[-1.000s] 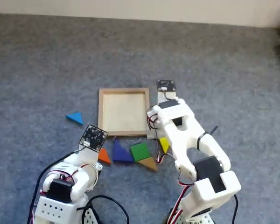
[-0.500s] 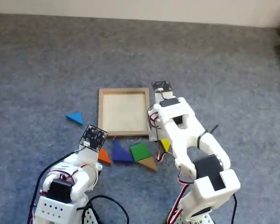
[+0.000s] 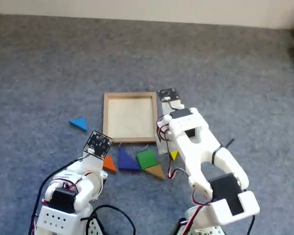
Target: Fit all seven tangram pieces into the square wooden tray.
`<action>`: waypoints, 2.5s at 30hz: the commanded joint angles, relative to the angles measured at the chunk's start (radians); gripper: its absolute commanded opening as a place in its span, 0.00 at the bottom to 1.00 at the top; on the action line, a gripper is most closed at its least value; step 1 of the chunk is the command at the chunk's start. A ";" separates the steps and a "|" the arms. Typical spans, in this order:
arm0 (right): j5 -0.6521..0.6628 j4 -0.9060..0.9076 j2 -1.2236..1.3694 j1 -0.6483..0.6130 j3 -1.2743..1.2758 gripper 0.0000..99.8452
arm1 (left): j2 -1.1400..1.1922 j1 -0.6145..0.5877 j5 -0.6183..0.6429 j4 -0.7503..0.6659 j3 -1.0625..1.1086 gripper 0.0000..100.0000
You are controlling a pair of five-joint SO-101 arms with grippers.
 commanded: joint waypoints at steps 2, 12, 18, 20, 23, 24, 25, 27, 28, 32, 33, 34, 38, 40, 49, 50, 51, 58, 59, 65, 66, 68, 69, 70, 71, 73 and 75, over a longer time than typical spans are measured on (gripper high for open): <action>0.023 -0.001 -0.071 0.004 0.001 0.17 | -0.045 0.015 0.006 0.000 0.021 0.01; 0.100 0.007 -0.067 0.005 0.002 0.17 | -0.045 0.015 0.006 0.000 0.021 0.01; 0.091 0.008 -0.074 0.031 0.005 0.17 | -0.045 0.015 0.006 0.000 0.021 0.01; 0.048 0.004 -0.074 0.054 0.004 0.18 | -0.045 0.015 0.006 0.000 0.021 0.01; -0.057 0.008 -0.068 0.065 -0.059 0.23 | -0.045 0.015 0.006 0.000 0.021 0.01; -0.083 0.008 -0.068 0.065 -0.084 0.26 | -0.045 0.015 0.006 0.000 0.021 0.01; -0.106 0.008 -0.068 0.065 -0.102 0.29 | -0.045 0.015 0.006 0.000 0.021 0.01; -0.150 0.008 -0.067 0.062 -0.128 0.34 | -0.045 0.015 0.006 0.000 0.021 0.01; -0.176 0.008 -0.065 0.059 -0.137 0.35 | -0.045 0.015 0.006 0.000 0.021 0.01; -0.255 -0.007 -0.065 0.044 -0.145 0.36 | -0.045 0.015 0.006 0.000 0.021 0.01; -0.265 -0.019 -0.064 0.031 -0.153 0.36 | -0.045 0.015 0.006 0.000 0.021 0.01; -0.273 -0.033 -0.062 0.019 -0.156 0.36 | -0.045 0.016 0.006 0.000 0.021 0.01; -0.295 -0.058 -0.013 -0.015 -0.174 0.36 | -0.045 0.015 0.006 0.000 0.021 0.01; -0.313 -0.070 0.033 -0.013 -0.209 0.36 | -0.045 0.015 0.006 0.000 0.021 0.01; -0.318 -0.065 0.231 0.024 -0.340 0.36 | -0.045 0.015 0.006 0.000 0.021 0.01; -0.318 -0.065 0.242 0.039 -0.352 0.36 | -0.045 0.015 0.006 0.000 0.021 0.01; -0.319 -0.065 0.251 0.053 -0.364 0.36 | -0.045 0.015 0.006 0.000 0.021 0.01; -0.425 -0.065 0.308 0.065 -0.421 0.36 | -0.045 0.015 0.006 0.000 0.021 0.01; -0.431 -0.065 0.315 0.065 -0.429 0.36 | -0.045 0.015 0.006 0.000 0.021 0.01; -0.428 -0.064 0.346 0.070 -0.430 0.36 | -0.045 0.015 0.006 0.000 0.021 0.01; -0.427 -0.064 0.348 0.070 -0.429 0.35 | -0.045 0.015 0.006 0.000 0.021 0.01; -0.423 -0.062 0.349 0.070 -0.429 0.31 | -0.045 0.015 0.006 0.000 0.021 0.01; -0.423 -0.062 0.349 0.071 -0.427 0.28 | -0.045 0.015 0.006 0.000 0.021 0.01; -0.422 -0.062 0.348 0.071 -0.427 0.24 | -0.045 0.015 0.006 0.000 0.021 0.01; -0.408 -0.062 0.348 0.071 -0.427 0.21 | -0.045 0.015 0.006 0.000 0.021 0.01; -0.347 -0.059 0.344 0.071 -0.427 0.17 | -0.045 0.015 0.006 0.000 0.021 0.01; -0.322 -0.015 0.344 0.071 -0.430 0.17 | -0.045 0.015 0.006 0.000 0.021 0.01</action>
